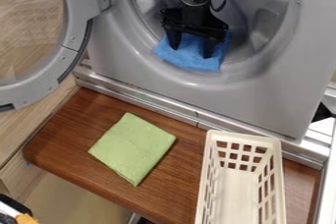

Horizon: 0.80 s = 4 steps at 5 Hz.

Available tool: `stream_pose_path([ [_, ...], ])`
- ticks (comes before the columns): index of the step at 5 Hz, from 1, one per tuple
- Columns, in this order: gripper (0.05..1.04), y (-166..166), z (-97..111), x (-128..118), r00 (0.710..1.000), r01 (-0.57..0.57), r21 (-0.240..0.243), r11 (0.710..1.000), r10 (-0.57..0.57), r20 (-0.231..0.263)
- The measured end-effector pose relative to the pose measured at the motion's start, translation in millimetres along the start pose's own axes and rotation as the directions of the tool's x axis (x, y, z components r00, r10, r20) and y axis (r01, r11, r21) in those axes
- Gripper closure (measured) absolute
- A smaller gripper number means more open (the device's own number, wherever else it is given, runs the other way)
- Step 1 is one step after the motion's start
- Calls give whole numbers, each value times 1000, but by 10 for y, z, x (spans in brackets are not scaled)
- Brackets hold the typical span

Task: Get the blue cloth inside the washing machine and put it in the basket

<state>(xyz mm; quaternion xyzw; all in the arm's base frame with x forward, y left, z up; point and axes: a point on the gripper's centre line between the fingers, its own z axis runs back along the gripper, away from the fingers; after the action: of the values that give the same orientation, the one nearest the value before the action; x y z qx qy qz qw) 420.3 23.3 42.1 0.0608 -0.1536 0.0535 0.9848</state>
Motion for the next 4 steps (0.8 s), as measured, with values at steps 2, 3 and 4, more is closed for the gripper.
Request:
stream_pose_path([
  [2, 423, -34, -74, -1, 991, 29, 48, 998, -23, -129],
  [3, 721, -27, -78, -16, 990, 27, 49, 998, -20, -138],
  [4, 918, -17, -82, -61, 991, 22, 53, 998, -14, -135],
])
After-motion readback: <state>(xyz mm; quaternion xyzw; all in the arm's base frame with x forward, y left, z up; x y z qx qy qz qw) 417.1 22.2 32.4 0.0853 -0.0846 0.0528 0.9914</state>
